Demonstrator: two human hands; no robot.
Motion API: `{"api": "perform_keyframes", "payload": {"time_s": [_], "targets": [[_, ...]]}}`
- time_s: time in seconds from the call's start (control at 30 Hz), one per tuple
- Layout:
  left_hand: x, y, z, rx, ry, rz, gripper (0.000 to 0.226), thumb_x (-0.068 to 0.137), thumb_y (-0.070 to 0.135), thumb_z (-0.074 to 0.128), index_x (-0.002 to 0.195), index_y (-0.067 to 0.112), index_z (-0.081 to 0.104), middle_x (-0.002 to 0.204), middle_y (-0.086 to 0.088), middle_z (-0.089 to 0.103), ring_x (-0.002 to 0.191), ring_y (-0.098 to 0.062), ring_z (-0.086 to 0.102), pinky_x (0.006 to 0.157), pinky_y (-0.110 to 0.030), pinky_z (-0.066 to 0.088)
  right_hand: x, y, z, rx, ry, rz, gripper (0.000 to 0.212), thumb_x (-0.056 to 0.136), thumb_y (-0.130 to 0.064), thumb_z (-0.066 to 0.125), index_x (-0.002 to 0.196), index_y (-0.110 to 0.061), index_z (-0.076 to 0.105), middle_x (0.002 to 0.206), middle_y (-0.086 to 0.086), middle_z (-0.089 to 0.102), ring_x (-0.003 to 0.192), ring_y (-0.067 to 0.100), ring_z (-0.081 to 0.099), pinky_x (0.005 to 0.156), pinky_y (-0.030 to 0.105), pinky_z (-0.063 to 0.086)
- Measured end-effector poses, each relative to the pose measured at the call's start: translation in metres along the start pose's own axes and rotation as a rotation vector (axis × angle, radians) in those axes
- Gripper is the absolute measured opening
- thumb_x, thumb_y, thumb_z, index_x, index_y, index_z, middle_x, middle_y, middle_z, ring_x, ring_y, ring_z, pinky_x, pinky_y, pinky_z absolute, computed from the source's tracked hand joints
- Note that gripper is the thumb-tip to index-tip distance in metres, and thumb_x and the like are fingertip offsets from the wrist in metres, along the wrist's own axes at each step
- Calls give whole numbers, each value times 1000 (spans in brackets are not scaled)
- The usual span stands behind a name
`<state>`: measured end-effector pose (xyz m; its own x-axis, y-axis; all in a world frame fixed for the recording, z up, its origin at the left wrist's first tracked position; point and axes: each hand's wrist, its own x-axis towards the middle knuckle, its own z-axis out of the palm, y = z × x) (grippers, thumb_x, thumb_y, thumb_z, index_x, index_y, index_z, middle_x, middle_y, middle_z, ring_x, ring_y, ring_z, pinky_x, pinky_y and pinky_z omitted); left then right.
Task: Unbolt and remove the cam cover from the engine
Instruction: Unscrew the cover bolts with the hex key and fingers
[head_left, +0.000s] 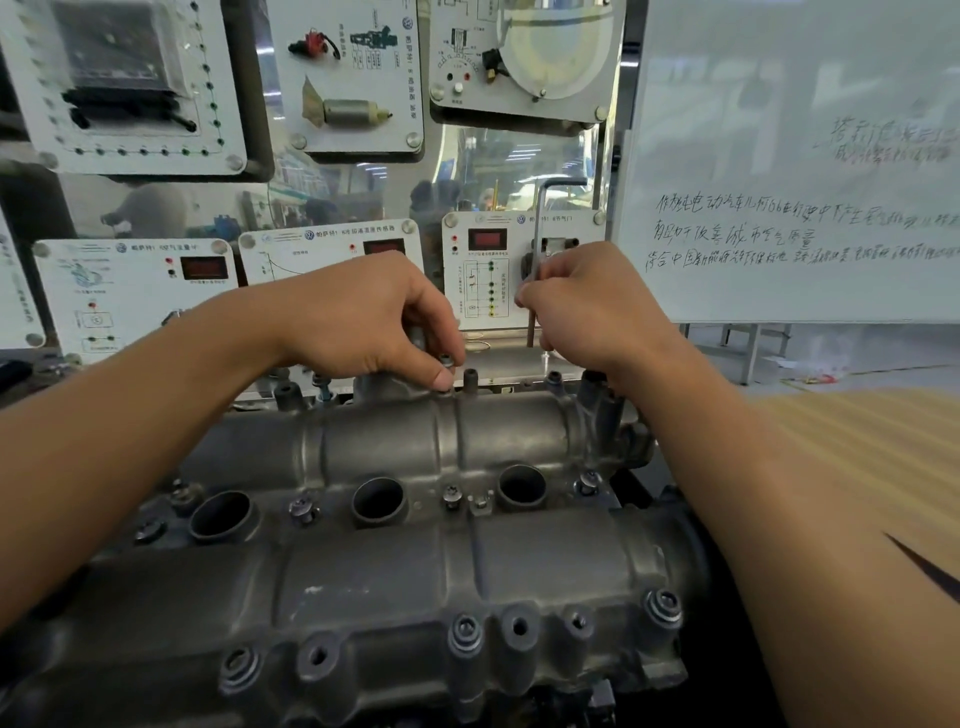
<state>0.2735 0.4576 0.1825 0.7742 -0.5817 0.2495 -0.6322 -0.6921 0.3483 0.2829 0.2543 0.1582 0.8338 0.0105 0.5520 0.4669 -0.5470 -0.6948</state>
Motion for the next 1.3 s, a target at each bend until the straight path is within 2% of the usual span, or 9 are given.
{"api": "perform_keyframes", "payload": {"time_s": [0.23,0.37,0.47,0.6,0.83,0.97,1.1,1.2,1.3], "targets": [[1,-2,-1,-75,14,21,14,73,18,86,83,19,76,72,10,75,63,3,66,61,-9,48,-6,7,-7,-11,-11,56,27,83,-8,55,94,16,58,63,13,46,52,16,36,49,29,28],[0,-1,-3,-150,19,28,33,69,50,86,88,25,77,86,7,77,81,-4,72,75,-20,57,-12,11,-6,15,15,69,28,82,-15,57,85,13,59,59,12,51,41,16,32,39,21,28],[5,4,2,-196,86,21,48,67,68,78,98,32,74,96,12,76,92,-3,71,86,-25,55,-15,14,-4,-6,46,25,27,84,-17,58,76,9,61,53,8,51,46,17,42,49,28,38],[19,24,2,-183,197,56,47,70,63,65,103,30,71,96,13,74,91,1,69,89,-25,55,-18,15,-2,-23,80,-19,24,88,-15,58,75,4,65,54,11,55,52,18,47,52,31,40],[49,63,-15,-182,252,126,53,75,66,52,103,23,69,95,0,74,80,-7,72,67,-23,56,-17,17,-1,56,104,-56,21,86,-13,58,73,1,64,46,-5,50,49,14,48,54,30,38],[66,72,-2,-224,343,160,33,93,51,59,92,19,70,84,-3,75,71,-19,70,61,-27,55,-13,19,0,120,89,-27,21,81,-13,58,70,4,61,40,-5,49,44,14,47,54,30,38],[78,68,21,-175,463,224,28,95,36,65,83,12,72,68,0,72,56,-10,65,57,-21,50,-9,20,0,93,100,-13,21,78,-12,56,71,8,59,44,1,50,48,20,50,53,40,42],[80,60,27,-181,513,238,26,96,31,66,84,10,75,70,-2,73,60,-9,67,60,-19,51,-6,20,1,14,103,-33,24,84,-14,52,72,5,62,50,5,54,53,21,52,53,34,41],[79,54,28,-248,544,227,29,97,29,64,83,6,76,68,-7,72,51,-6,61,53,-15,47,-5,20,2,40,111,-31,36,90,-20,51,75,12,58,53,8,50,51,18,43,51,30,33]]}}
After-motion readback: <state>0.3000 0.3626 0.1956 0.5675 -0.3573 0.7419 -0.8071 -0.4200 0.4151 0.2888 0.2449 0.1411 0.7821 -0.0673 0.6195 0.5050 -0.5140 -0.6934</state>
